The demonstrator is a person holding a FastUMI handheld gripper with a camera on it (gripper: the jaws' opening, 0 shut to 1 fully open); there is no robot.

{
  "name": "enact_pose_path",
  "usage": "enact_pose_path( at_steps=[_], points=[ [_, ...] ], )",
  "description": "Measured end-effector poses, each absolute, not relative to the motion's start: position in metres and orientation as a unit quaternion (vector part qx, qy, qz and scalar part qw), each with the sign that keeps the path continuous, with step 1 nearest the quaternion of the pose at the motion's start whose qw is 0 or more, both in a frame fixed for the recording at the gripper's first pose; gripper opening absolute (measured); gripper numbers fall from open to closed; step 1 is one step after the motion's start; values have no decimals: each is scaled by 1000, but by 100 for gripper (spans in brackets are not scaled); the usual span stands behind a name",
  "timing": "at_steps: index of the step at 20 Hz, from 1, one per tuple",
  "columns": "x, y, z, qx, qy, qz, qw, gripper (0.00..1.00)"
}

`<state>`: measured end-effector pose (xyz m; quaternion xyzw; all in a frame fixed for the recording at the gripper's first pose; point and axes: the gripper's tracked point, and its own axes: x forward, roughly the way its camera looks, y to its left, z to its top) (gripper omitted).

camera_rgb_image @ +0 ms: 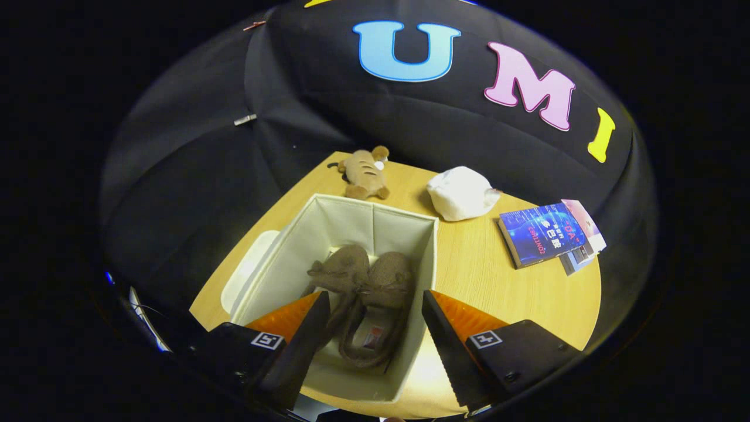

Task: Open the storage box then place both shoes into the box .Put the left shoe in first, then the right shoe, with the right side of both shoes facing outward in a uniform manner.

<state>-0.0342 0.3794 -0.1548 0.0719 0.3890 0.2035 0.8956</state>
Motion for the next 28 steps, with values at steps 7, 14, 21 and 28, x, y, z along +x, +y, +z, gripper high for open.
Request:
enact_pose_path(
  at_steps=[7,14,21,28],
  points=[
    [-42,290,-115,85,307,209,924,98],
    [-48,170,-86,69,235,146,958,98],
    [-43,58,-55,52,153,61,985,98],
    [-35,-10,-55,65,138,43,987,98]
  ],
)
